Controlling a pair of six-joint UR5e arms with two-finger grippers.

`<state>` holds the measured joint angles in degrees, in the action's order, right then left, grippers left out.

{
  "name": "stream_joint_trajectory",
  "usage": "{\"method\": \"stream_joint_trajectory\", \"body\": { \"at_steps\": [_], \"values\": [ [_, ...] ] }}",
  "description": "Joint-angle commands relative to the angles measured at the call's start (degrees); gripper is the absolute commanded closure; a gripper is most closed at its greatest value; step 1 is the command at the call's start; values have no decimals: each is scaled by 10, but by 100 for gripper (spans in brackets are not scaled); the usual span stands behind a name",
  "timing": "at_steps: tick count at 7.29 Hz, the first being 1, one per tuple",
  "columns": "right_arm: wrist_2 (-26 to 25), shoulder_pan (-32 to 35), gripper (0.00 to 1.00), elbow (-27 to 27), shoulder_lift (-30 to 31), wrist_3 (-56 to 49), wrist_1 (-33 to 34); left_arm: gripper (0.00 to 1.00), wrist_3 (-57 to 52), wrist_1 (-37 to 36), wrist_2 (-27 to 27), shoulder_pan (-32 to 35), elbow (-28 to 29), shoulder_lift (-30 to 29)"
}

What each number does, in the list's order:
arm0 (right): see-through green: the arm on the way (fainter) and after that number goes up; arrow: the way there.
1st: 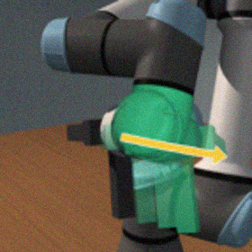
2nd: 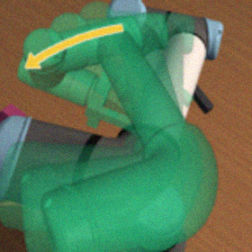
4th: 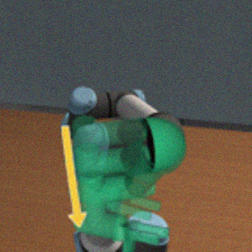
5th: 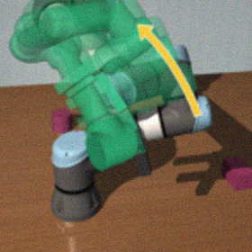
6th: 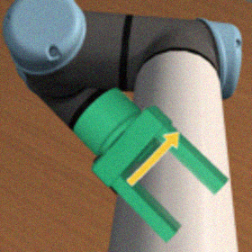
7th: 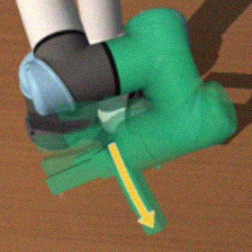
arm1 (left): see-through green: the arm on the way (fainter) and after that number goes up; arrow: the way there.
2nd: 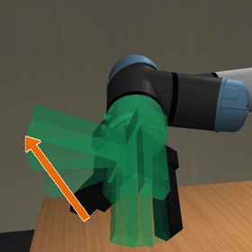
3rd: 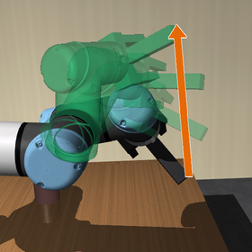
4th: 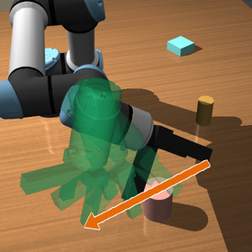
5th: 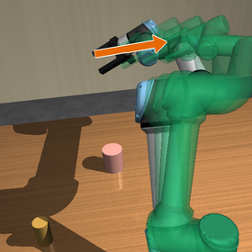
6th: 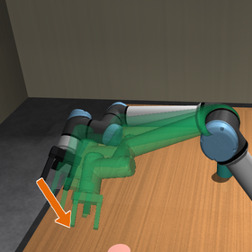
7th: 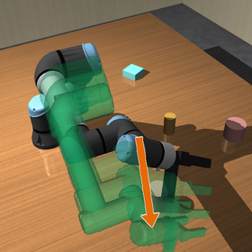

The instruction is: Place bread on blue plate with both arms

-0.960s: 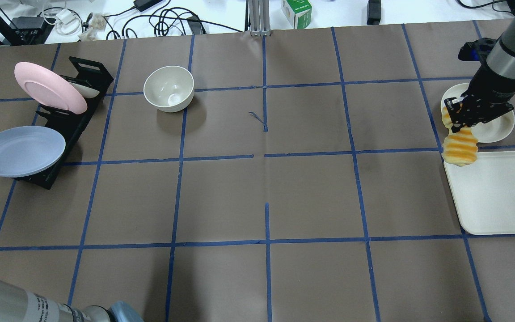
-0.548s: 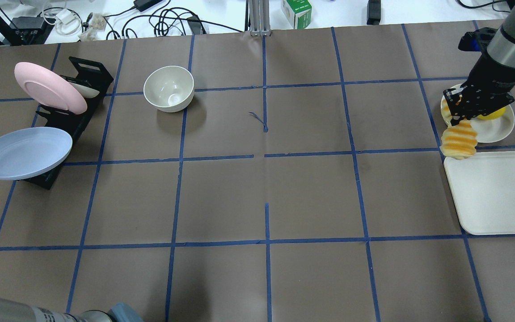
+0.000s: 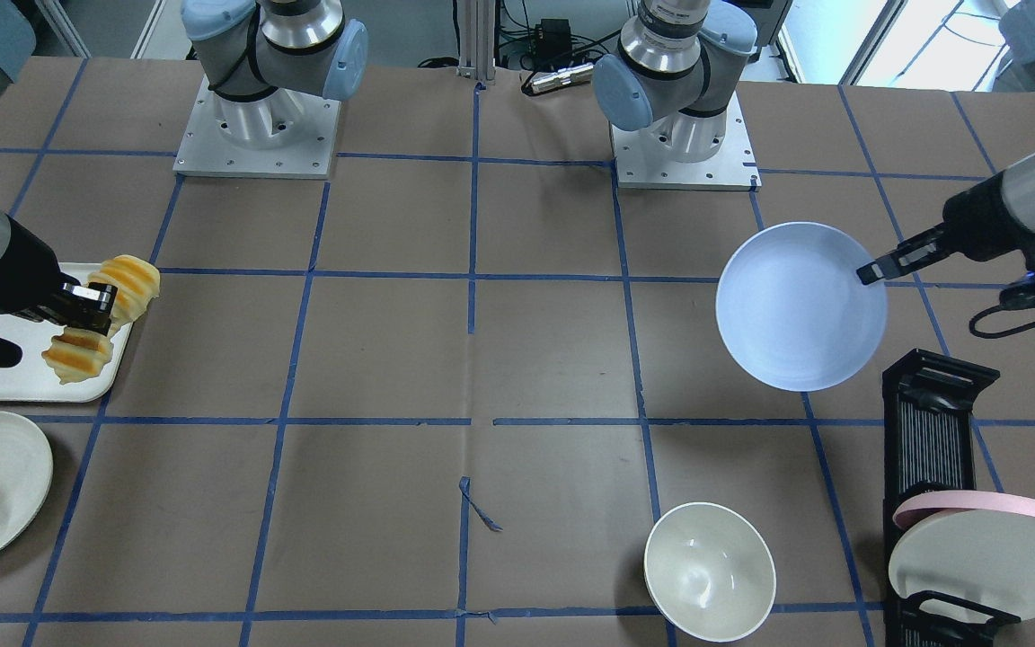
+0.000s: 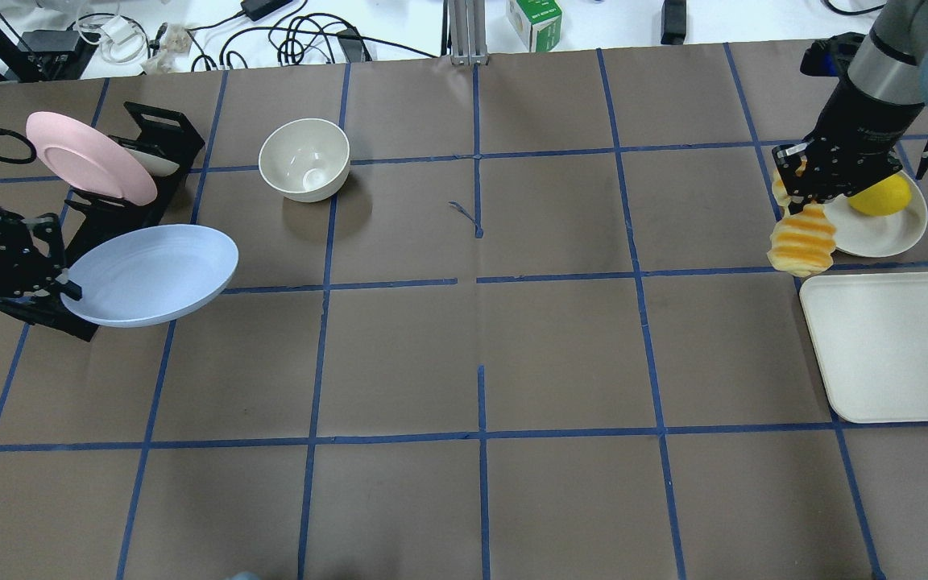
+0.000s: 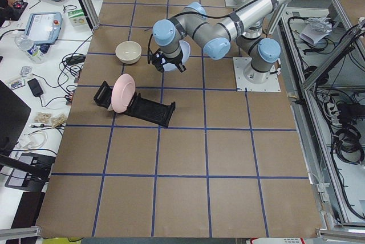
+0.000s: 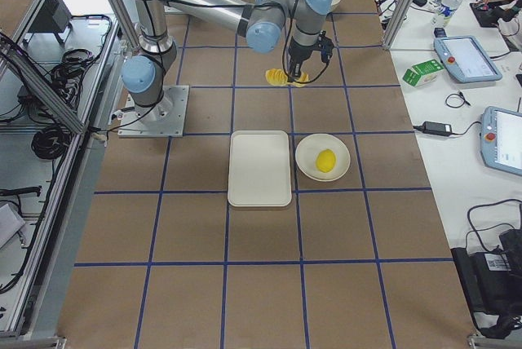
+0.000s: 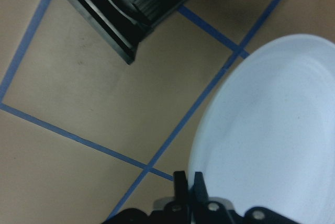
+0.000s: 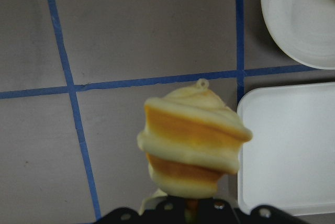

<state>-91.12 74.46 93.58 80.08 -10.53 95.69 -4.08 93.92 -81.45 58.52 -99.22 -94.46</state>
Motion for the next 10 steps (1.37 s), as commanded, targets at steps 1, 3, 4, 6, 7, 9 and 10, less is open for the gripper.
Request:
{"method": "stream_joint_trajectory", "body": {
  "at_steps": [1,3,4,6,7,9,10],
  "values": [
    [7,5,100,-6,0,9,-6,100,71,-67,25,81,-62,24],
    [7,5,100,-7,0,9,-7,100,148,-231,26,146,-169,38],
    [7,6,100,-7,-1,9,-7,100,205,-293,27,173,-202,48],
    [6,5,100,-7,-1,9,-7,100,349,-422,55,260,-208,27],
    [7,5,100,-8,-1,9,-7,100,398,-464,54,317,-210,6],
    [9,6,100,-21,0,9,-7,100,538,-568,51,401,-235,-43],
    [33,11,100,-43,-4,9,-36,100,556,-640,47,409,-243,-69]
  ]
}}
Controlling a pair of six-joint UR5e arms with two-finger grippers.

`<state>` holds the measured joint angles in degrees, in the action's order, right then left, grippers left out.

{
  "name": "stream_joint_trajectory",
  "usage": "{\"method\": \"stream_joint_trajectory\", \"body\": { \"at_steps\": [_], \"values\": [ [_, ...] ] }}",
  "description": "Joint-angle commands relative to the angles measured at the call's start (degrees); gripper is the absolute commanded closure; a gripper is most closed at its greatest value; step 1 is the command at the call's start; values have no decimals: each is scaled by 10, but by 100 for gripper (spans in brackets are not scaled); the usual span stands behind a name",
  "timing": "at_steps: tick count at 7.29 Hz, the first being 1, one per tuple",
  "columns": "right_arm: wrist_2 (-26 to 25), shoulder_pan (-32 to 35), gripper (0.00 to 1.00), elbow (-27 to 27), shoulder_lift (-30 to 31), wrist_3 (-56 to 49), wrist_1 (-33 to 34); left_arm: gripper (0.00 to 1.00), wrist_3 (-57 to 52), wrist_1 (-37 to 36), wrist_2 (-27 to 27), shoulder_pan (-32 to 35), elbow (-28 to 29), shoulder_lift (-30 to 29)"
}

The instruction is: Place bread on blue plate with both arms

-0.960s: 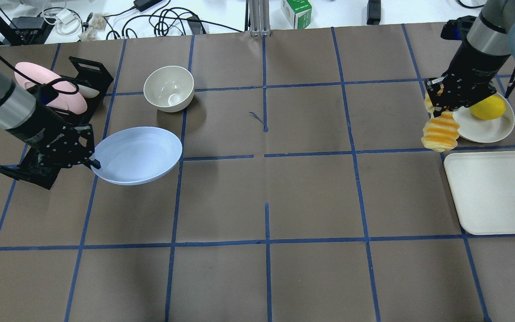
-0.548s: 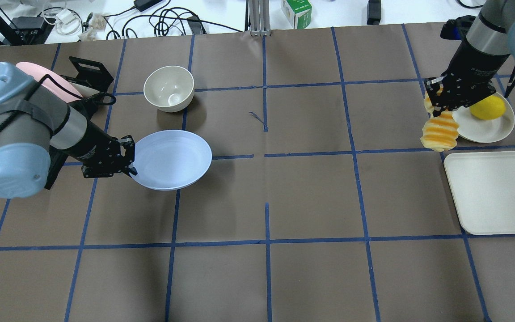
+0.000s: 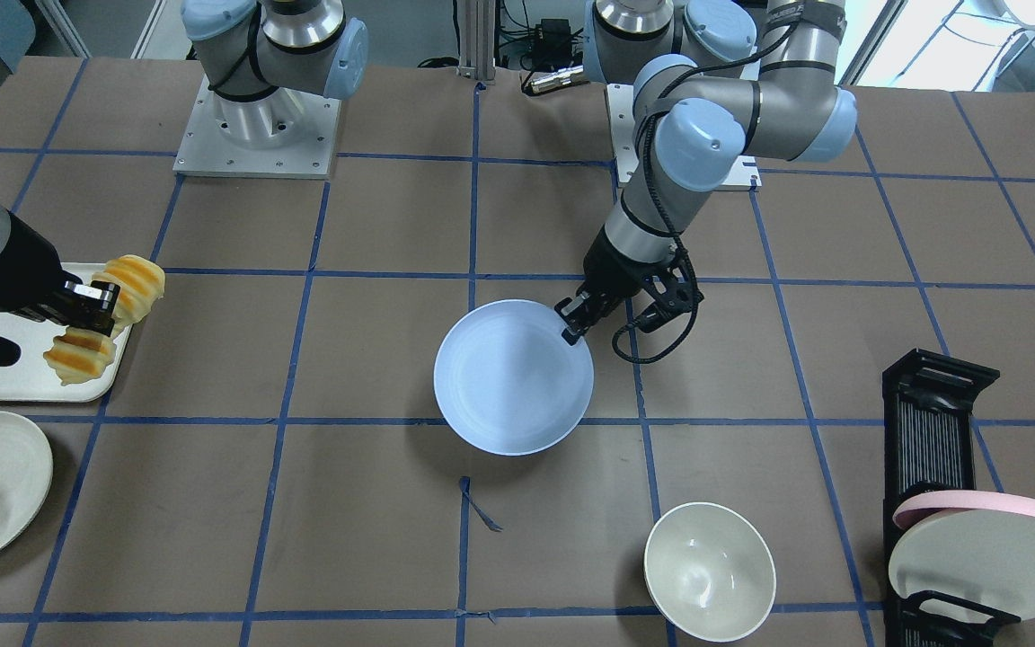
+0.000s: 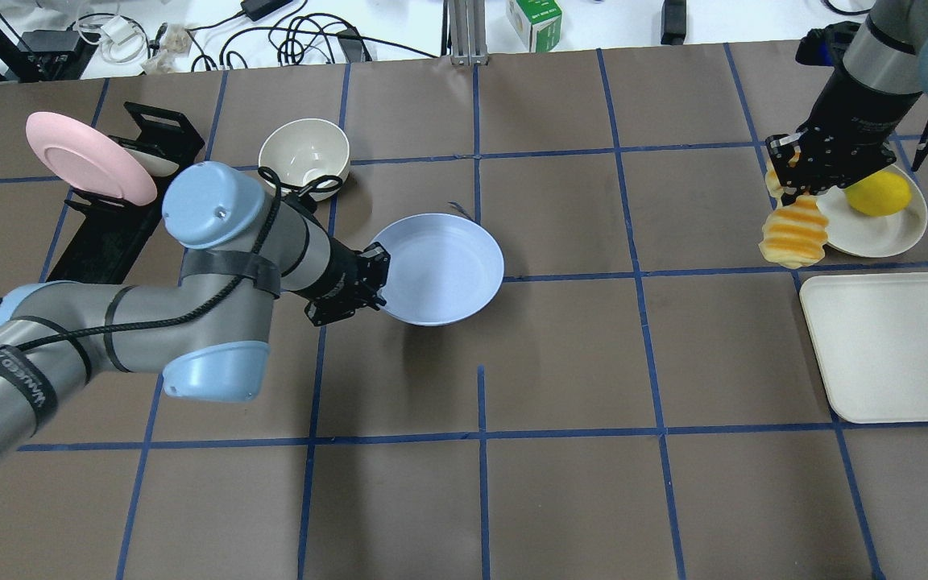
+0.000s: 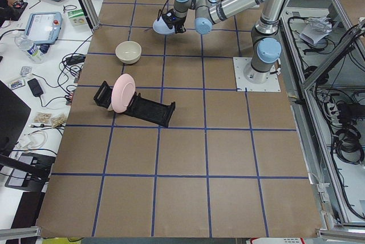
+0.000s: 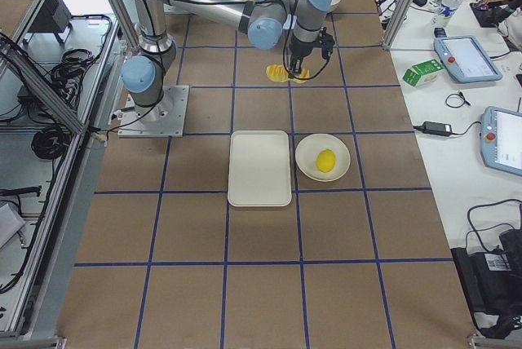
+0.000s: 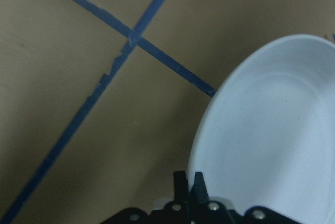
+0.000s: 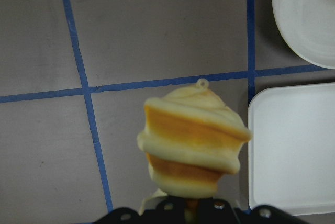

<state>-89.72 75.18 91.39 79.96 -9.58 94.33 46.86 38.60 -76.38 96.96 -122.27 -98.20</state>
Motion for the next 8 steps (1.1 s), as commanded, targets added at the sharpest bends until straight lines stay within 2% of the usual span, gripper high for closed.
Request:
{"method": "stream_joint_trajectory", "body": {
  "at_steps": [1,2,3,4,5,7,8],
  "values": [
    [57,23,100,-28,-3,1,-26,100,79,-125,-5,37,-17,-51],
    [62,52,100,-29,-9,24,-19,100,114,-169,-10,53,-17,-69],
    [57,80,100,-27,-15,43,17,100,111,-185,-14,54,-12,-86],
    [61,87,100,-29,-38,53,36,84,110,-193,-15,54,-10,-92],
    [63,91,100,-30,-47,75,43,1,102,-193,-13,54,-10,-94],
    [62,141,100,-29,-59,111,52,0,99,-186,37,50,17,-74],
    [68,182,100,-30,-74,126,66,0,85,-134,33,52,57,-63]
  ]
}}
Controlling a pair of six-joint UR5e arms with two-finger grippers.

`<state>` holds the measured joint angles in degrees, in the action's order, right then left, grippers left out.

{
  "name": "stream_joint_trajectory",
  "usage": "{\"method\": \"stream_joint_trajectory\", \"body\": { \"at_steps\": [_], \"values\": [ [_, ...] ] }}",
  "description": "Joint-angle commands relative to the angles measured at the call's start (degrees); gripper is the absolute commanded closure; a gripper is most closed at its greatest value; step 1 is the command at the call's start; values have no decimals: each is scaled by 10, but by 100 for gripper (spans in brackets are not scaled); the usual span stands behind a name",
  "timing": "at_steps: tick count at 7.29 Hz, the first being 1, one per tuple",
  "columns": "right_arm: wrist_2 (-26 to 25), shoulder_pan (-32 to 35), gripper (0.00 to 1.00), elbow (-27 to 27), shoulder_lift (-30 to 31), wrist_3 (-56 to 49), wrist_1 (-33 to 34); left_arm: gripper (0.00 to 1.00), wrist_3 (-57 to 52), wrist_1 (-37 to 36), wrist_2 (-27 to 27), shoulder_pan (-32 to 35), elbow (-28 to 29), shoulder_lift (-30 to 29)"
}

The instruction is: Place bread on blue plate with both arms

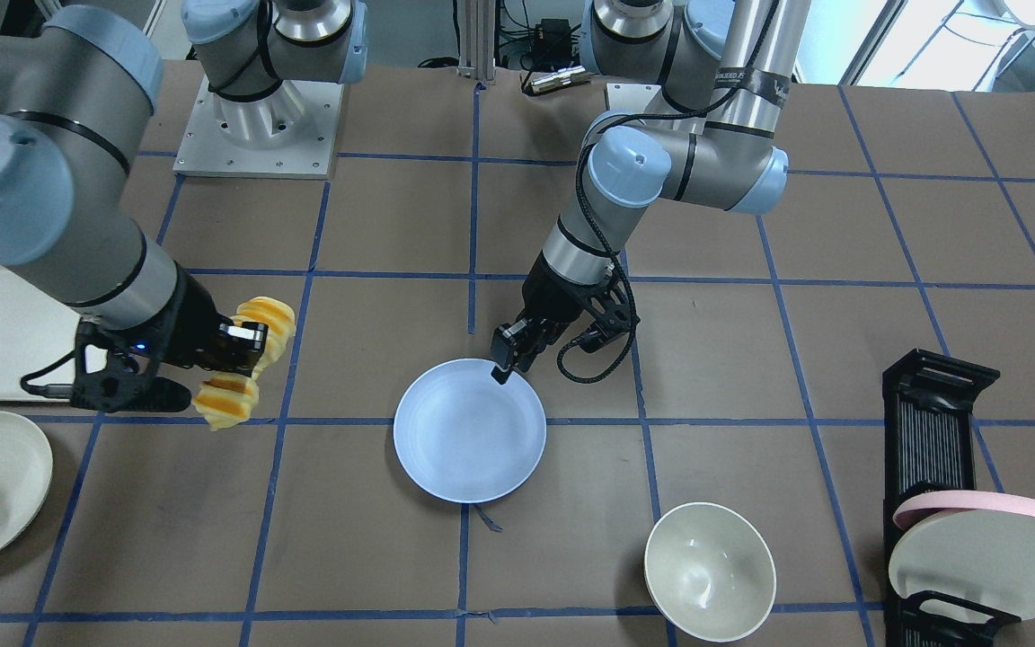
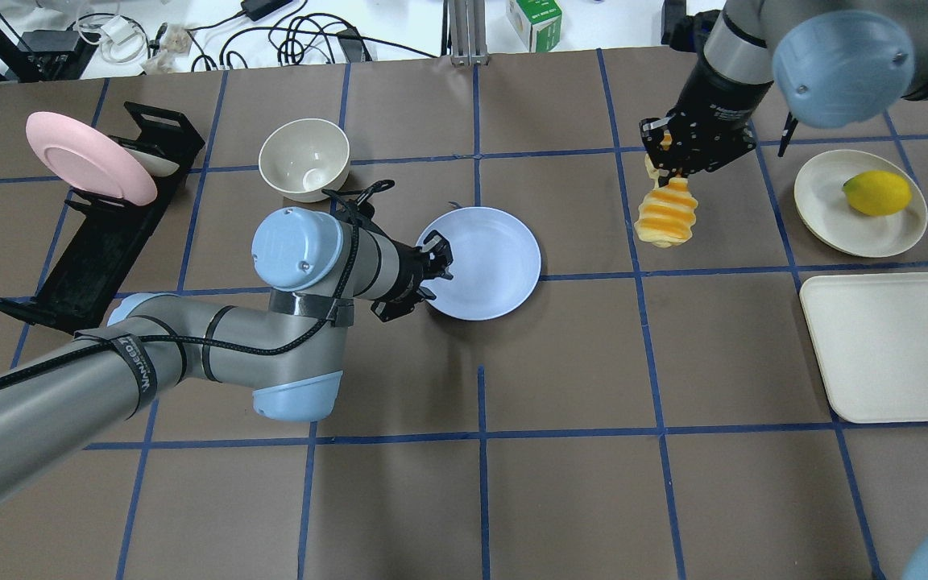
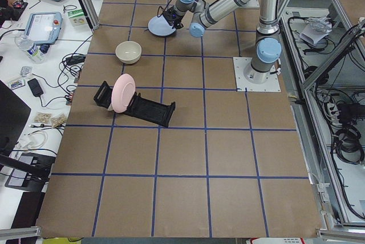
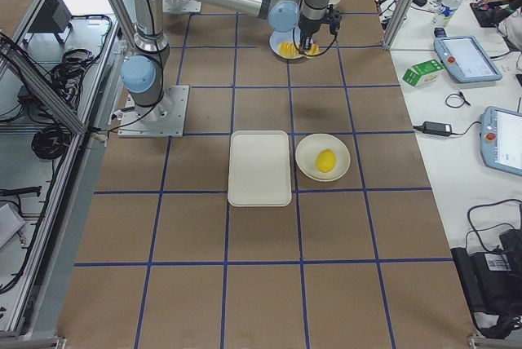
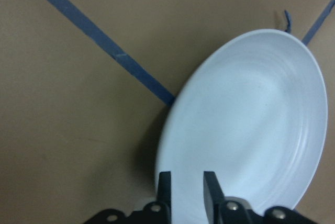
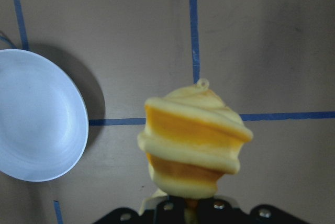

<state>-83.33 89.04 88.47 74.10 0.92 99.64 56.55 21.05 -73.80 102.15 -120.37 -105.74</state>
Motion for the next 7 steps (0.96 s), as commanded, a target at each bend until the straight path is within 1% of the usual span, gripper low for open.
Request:
{"method": "stream_joint_trajectory", "body": {
  "at_steps": [1,2,3,4,5,6,7],
  "values": [
    [21,77,100,-1,-38,78,66,0,-60,158,-6,-1,97,32],
    [24,95,100,2,-58,89,91,0,-138,340,-16,-5,181,57],
    [44,115,100,2,-76,102,95,0,-206,517,-58,-9,268,82],
    [47,132,100,5,-94,116,131,0,-327,636,-94,-20,334,95],
    [48,134,100,5,-112,132,138,0,-436,701,-133,-31,371,106],
    [55,145,100,5,-125,147,142,0,-506,729,-134,-52,384,108],
    [62,166,100,5,-141,160,163,0,-524,736,-137,-55,383,118]
  ]
}}
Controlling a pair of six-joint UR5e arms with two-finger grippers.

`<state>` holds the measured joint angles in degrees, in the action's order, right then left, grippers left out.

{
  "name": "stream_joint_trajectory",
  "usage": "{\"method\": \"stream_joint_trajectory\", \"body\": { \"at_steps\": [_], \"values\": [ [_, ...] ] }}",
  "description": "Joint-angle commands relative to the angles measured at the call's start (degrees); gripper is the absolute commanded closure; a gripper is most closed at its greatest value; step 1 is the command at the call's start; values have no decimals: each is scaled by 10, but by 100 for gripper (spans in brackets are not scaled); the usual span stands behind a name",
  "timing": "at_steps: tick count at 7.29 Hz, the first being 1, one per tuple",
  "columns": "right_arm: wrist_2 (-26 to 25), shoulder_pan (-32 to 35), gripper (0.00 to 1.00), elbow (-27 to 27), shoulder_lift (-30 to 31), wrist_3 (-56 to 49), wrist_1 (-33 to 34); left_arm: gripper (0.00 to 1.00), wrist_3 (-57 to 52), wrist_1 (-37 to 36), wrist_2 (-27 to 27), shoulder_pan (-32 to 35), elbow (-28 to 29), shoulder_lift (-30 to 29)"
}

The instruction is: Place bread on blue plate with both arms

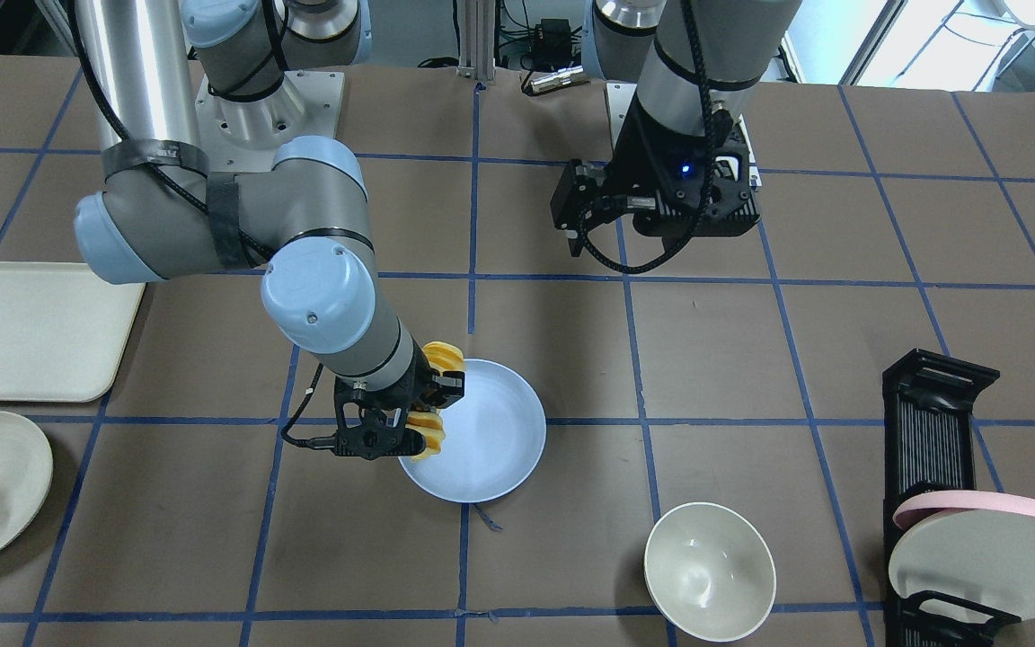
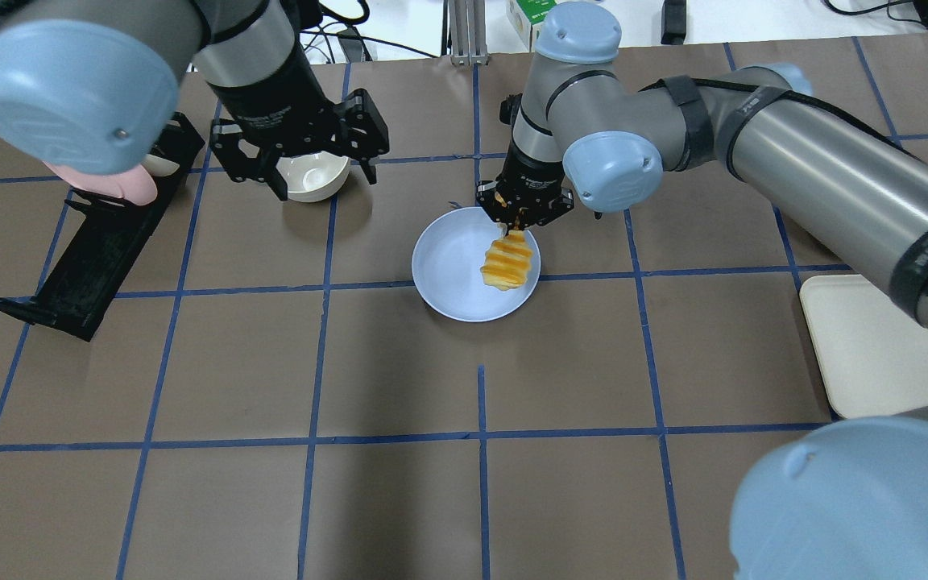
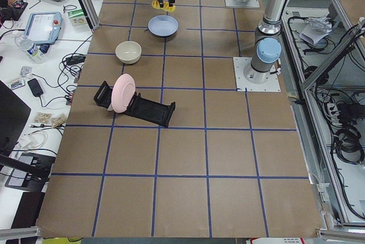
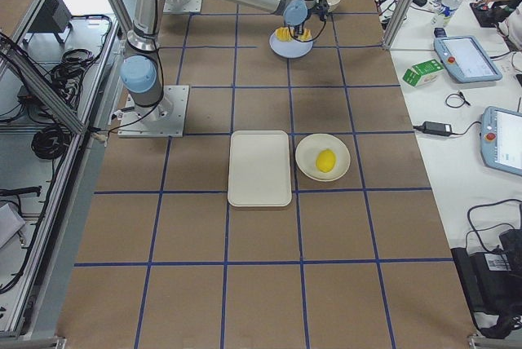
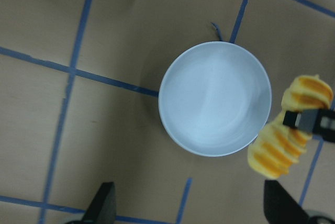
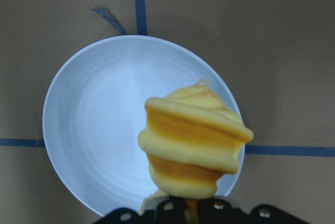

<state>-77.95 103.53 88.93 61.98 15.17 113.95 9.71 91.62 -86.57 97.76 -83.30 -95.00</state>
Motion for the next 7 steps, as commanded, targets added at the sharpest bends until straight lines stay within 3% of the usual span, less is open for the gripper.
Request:
{"method": "stream_joint_trajectory", "body": {
  "at_steps": [1,2,4,7],
  "values": [
    [7,29,100,0,-36,34,29,0,-57,30,-11,-11,7,14],
    [6,30,98,1,-47,31,28,0,-59,29,-11,-15,6,16],
    [6,29,1,-4,-51,17,48,0,-60,30,-16,-18,3,20],
    [-4,18,0,-44,-44,16,17,0,-59,29,-16,-16,2,22]
  ]
}}
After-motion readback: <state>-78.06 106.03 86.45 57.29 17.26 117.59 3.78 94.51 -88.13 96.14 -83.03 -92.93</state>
